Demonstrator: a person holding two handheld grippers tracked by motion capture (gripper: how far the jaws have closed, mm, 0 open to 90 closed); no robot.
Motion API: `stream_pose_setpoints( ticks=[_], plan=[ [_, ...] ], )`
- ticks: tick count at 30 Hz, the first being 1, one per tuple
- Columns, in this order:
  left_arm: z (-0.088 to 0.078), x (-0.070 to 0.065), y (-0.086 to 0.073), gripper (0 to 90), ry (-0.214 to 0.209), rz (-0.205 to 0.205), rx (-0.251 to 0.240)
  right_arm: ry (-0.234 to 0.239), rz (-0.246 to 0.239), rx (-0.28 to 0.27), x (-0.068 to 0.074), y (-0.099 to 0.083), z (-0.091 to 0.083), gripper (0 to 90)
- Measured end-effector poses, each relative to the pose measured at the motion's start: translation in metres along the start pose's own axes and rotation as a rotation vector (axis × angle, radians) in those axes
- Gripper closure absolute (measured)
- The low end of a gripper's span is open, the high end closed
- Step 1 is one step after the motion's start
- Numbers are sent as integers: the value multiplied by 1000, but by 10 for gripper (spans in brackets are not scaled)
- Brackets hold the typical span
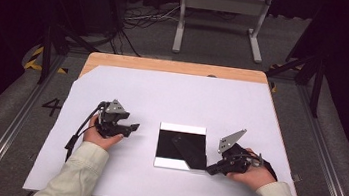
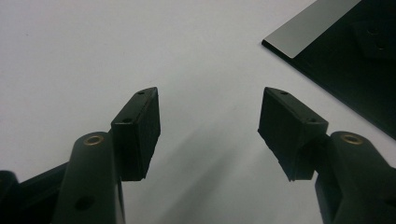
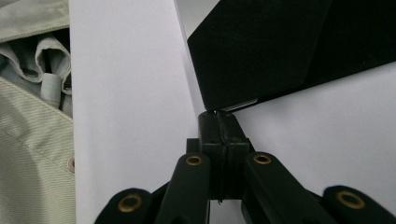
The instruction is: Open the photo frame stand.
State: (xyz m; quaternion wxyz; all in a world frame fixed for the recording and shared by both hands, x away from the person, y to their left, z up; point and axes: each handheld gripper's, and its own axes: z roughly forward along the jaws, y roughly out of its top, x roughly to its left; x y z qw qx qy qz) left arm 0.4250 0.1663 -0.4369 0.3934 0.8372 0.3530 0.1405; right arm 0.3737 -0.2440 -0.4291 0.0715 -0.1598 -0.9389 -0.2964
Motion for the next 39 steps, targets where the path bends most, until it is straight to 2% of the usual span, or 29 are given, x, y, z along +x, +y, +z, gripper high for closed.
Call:
stream_pose_setpoints(
  ticks=[15, 30, 39],
  plan=[
    [0, 0, 0, 393, 1, 2, 2, -19, -26, -12, 4, 3, -5, 900],
    [0, 0, 0, 393, 3, 7, 5, -46, -49, -65, 10, 7, -15, 900],
    [0, 0, 0, 393, 4, 8, 6, -61, -46, -110, 13, 10, -21, 900]
  ],
)
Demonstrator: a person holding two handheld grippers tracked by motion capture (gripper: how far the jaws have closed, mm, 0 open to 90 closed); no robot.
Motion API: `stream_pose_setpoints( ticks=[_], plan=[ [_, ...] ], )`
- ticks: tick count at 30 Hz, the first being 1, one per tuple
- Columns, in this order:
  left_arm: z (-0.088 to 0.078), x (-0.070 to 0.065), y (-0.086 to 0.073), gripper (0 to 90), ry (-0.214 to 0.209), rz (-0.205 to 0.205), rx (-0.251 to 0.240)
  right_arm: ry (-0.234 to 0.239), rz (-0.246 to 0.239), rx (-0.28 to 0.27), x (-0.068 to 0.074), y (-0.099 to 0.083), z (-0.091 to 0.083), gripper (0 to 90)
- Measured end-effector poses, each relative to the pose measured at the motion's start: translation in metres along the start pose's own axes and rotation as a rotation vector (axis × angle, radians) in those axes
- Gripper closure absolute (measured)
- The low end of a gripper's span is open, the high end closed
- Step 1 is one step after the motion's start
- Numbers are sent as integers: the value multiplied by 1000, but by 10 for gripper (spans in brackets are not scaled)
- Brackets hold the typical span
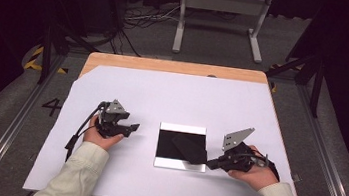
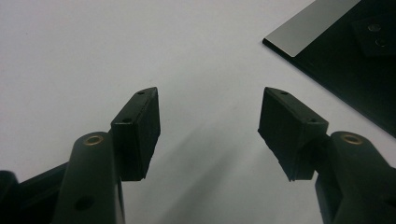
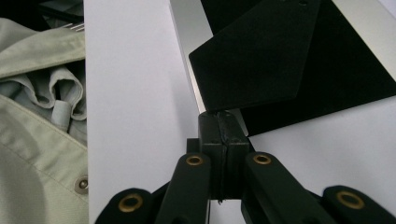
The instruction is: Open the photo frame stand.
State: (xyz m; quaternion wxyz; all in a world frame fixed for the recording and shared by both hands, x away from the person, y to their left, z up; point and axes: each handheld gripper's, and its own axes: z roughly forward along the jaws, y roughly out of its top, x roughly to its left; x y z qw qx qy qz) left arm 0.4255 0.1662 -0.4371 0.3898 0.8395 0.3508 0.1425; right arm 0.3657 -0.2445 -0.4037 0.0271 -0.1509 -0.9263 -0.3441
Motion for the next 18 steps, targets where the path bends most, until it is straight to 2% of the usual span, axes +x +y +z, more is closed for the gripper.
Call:
stream_pose_setpoints(
  ticks=[2, 18],
  plan=[
    [0, 0, 0, 393, -1, -2, 0, -3, 18, -11, 0, 1, -2, 900],
    [1, 0, 0, 393, -6, -9, 5, -33, 35, -81, 4, 10, -9, 900]
  ],
)
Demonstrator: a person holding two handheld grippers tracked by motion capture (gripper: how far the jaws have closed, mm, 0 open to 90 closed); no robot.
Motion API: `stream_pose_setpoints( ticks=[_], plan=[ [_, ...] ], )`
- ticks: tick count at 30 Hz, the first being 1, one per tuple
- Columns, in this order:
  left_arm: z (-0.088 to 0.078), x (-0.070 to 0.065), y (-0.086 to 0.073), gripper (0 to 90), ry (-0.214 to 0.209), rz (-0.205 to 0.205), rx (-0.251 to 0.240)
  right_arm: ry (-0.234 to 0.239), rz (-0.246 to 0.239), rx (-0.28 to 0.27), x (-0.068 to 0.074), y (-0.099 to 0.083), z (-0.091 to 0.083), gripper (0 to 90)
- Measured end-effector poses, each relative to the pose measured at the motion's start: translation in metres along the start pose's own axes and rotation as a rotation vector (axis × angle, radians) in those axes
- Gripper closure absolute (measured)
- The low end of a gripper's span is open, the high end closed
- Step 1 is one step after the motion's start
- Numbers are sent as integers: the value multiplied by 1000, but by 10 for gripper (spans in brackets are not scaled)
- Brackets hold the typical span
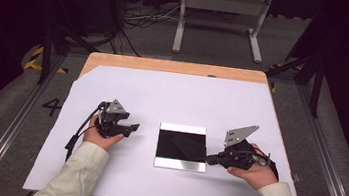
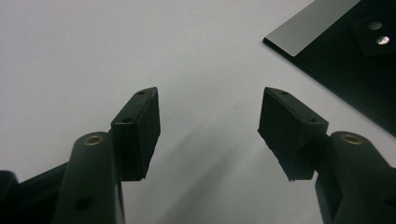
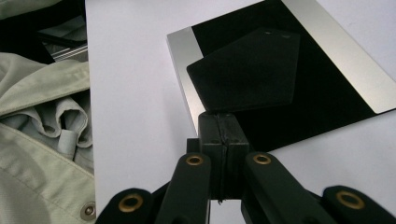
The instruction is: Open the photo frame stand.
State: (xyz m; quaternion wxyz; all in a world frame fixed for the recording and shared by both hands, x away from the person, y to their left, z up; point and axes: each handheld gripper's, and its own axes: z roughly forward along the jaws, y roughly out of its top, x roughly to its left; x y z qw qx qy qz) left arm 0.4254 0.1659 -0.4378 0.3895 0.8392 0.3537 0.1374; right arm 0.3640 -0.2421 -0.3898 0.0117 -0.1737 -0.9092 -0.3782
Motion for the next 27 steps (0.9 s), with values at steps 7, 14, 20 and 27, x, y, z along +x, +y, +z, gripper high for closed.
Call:
stream_pose_setpoints(
  ticks=[7, 14, 20, 27],
  plan=[
    [0, 0, 0, 392, 1, 0, 1, -7, 22, -29, 1, 3, -1, 900],
    [1, 0, 0, 392, 4, 4, 0, -23, 31, -59, 2, 7, -2, 900],
    [1, -1, 0, 392, 7, 9, 3, -42, 36, -80, 4, 9, -3, 900],
    [3, -2, 0, 391, 10, 19, 10, -57, 45, -98, 5, 11, -1, 900]
  ],
)
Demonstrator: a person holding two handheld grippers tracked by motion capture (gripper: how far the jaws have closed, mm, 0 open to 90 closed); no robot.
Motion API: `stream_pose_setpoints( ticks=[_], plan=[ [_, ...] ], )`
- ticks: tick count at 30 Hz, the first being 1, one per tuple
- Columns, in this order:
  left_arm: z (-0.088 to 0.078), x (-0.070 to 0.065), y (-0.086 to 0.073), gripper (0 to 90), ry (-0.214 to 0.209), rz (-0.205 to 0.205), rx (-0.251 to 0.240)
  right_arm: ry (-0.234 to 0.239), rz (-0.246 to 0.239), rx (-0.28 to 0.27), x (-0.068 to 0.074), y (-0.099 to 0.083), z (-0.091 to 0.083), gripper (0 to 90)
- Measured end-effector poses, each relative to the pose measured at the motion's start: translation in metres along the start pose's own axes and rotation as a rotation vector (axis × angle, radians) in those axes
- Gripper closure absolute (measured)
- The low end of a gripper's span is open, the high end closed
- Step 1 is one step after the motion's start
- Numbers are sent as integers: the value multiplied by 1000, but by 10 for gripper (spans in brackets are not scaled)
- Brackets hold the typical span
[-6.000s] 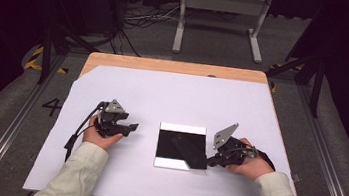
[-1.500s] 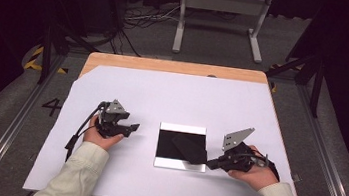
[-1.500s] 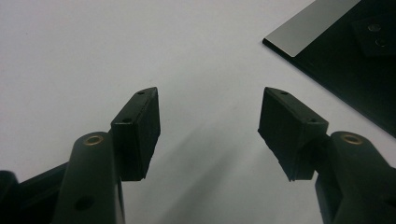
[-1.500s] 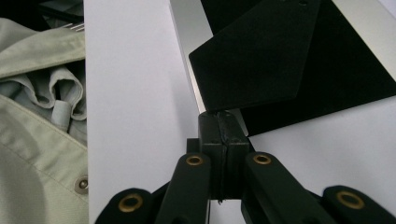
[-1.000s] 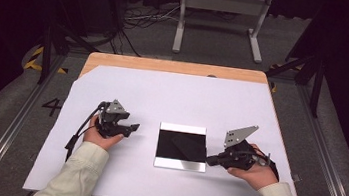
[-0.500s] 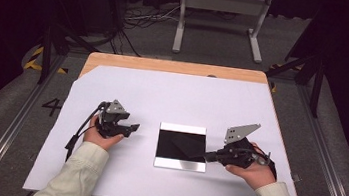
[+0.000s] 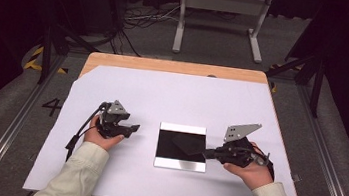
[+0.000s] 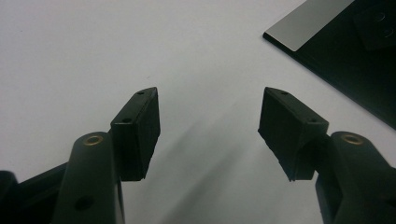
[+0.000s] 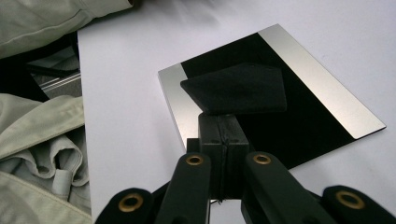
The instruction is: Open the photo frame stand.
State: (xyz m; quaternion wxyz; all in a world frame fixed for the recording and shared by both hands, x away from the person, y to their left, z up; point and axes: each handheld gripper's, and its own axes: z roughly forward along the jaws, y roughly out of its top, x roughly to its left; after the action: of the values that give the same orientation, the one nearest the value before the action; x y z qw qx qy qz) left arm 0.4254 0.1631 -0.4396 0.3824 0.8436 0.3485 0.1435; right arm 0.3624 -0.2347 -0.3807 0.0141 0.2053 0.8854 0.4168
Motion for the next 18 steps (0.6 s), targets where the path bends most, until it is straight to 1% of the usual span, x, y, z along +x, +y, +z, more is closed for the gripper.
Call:
stream_pose_setpoints(
  ticks=[2, 7, 9, 14, 15, 18],
  plan=[
    [0, -1, 0, 391, 1, -1, 1, -6, 3, 0, 1, 1, 0, 900],
    [1, -1, 0, 390, -1, -2, 10, -21, 30, 3, 2, 2, 2, 900],
    [1, -1, 0, 389, 4, 5, 11, -25, 39, -4, 2, 2, 3, 900],
    [2, -1, 0, 388, 1, 5, 15, -31, 60, -20, 1, 2, 4, 900],
    [2, -1, 0, 387, -1, 5, 16, -38, 65, -23, 1, 2, 4, 900],
    [2, -1, 0, 386, 0, 6, 17, -41, 66, -21, 1, 1, 5, 900]
  ],
)
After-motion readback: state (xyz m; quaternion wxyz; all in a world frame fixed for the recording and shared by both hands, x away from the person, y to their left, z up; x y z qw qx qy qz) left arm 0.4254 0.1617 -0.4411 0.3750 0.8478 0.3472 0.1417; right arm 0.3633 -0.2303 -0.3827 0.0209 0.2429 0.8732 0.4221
